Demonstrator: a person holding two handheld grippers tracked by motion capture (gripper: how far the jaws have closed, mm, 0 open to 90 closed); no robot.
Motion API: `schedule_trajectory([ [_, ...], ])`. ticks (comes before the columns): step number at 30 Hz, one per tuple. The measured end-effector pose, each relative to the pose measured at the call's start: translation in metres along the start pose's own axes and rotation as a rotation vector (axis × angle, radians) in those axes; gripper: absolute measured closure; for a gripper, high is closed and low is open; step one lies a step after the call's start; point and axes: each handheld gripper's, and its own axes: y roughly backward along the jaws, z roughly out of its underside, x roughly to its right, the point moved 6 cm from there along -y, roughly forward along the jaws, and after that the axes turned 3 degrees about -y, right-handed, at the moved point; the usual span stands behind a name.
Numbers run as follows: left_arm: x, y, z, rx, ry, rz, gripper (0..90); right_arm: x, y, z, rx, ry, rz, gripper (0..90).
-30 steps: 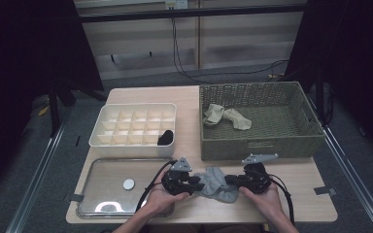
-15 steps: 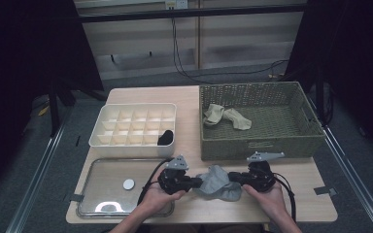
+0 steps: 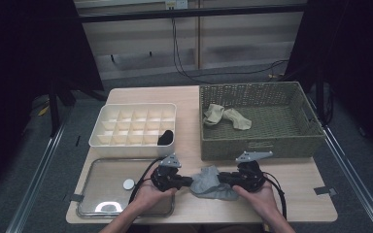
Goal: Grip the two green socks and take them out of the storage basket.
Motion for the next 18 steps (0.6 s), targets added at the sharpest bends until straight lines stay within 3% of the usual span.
schedule_trajectory([
  [6,0.001,0.002,0.0,-0.012,-0.002,0.006,86.6,-0.017,-0.022,0.004,-0.053,0.038,-0.037,84.9],
  [11,0.001,0.004,0.001,-0.003,-0.004,0.007,86.5,-0.02,-0.042,0.012,-0.101,0.052,-0.051,86.0],
  [13,0.003,0.003,0.0,0.004,-0.012,0.009,86.5,-0.02,-0.043,0.013,-0.095,0.048,-0.059,85.5],
  [18,0.002,0.001,0.004,-0.03,-0.015,-0.005,86.5,-0.023,-0.038,0.013,-0.084,0.049,-0.069,79.9],
])
